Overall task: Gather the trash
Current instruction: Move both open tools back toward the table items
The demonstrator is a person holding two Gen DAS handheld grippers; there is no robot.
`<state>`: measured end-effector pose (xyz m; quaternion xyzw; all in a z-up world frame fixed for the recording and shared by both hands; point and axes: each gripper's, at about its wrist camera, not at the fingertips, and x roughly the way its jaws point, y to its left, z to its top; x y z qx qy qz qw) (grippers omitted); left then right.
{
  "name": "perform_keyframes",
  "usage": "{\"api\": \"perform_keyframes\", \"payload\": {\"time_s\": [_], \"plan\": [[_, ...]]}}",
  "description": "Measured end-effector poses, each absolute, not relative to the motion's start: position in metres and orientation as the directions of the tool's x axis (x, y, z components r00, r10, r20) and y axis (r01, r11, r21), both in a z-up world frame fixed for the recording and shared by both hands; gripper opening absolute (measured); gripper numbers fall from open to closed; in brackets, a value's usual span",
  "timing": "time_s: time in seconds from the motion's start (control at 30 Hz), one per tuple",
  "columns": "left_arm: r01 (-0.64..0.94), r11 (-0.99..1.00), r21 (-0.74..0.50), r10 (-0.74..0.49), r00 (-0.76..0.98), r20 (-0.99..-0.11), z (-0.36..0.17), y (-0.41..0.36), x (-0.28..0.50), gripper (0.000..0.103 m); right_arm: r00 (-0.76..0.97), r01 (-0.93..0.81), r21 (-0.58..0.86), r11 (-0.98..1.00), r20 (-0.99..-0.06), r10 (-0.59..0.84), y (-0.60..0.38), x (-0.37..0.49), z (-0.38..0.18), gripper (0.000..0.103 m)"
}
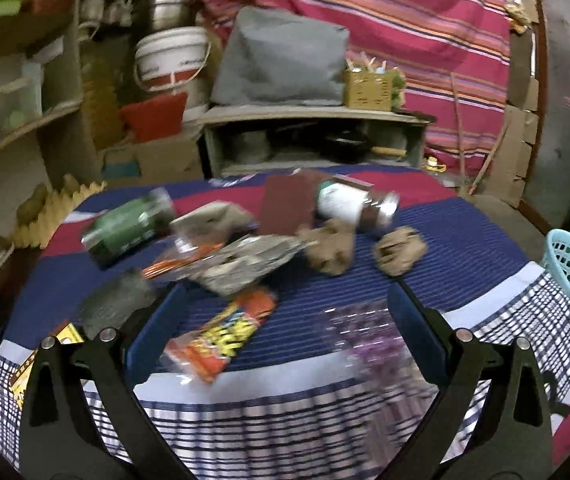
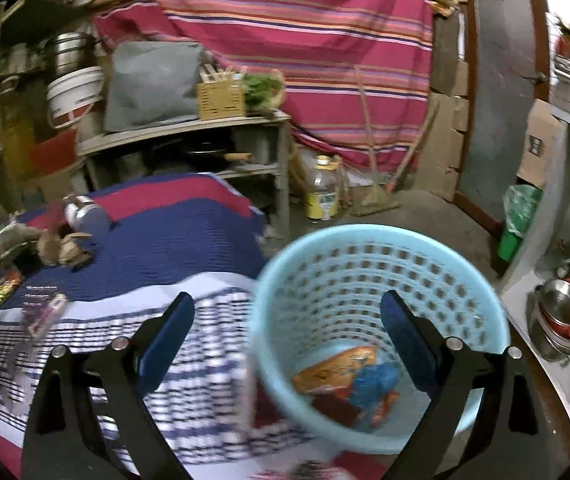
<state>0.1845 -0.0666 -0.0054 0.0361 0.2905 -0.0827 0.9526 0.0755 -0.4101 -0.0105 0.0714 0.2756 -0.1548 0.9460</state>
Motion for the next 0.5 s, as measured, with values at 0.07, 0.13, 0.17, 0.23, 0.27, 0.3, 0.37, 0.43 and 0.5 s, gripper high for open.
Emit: {"api": "perform_keyframes", "payload": {"time_s": [0.07,0.13,0.17,0.23,0.27,0.3,0.37,0.43,0.5], "plan": [[0.161,0.986,0.033,-0.113,0.808,-0.579,-0.01,-0.055,0.192,0.097,0.804,0.306,0.048,0.951,-0.548,-0.231,-0.395,0.084,-0.011,0.092],[0.151,0.988,0.031,-0.102,0.796,-0.597,-0.016,-0.044,0.198,0.097,0.807,0.281,0.045,0.959,-0.552,-0.21,-0.379,0.094,-0.012,0.092],[0.149,0.988,0.024,-0.104,0.784,-0.612,-0.021,-0.037,0.202,0.097,0.807,0.271,0.045,0.962,-0.555,-0.201,-0.373,0.098,-0.012,0.092],[0.152,0.988,0.018,-0.106,0.766,-0.634,-0.028,-0.029,0.209,0.097,0.809,0.247,0.044,0.968,-0.559,-0.181,-0.36,0.106,-0.014,0.092],[0.153,0.988,0.02,-0.105,0.76,-0.641,-0.03,-0.027,0.211,0.097,0.81,0.23,0.037,0.972,-0.561,-0.17,-0.351,0.112,-0.014,0.092],[0.156,0.987,0.022,-0.106,0.756,-0.646,-0.032,-0.026,0.213,0.097,0.81,0.222,0.032,0.975,-0.562,-0.166,-0.346,0.115,-0.015,0.092],[0.173,0.985,0.023,-0.114,0.739,-0.664,-0.038,-0.024,0.22,0.097,0.81,0.199,0.024,0.98,-0.567,-0.151,-0.333,0.123,-0.017,0.092],[0.185,0.982,0.044,-0.109,0.739,-0.664,-0.042,-0.028,0.222,0.097,0.809,0.183,0.022,0.983,-0.571,-0.138,-0.326,0.128,-0.019,0.092],[0.225,0.973,0.048,-0.136,0.73,-0.67,-0.042,-0.033,0.222,0.096,0.806,0.169,0.012,0.985,-0.578,-0.131,-0.319,0.132,-0.022,0.092]]}}
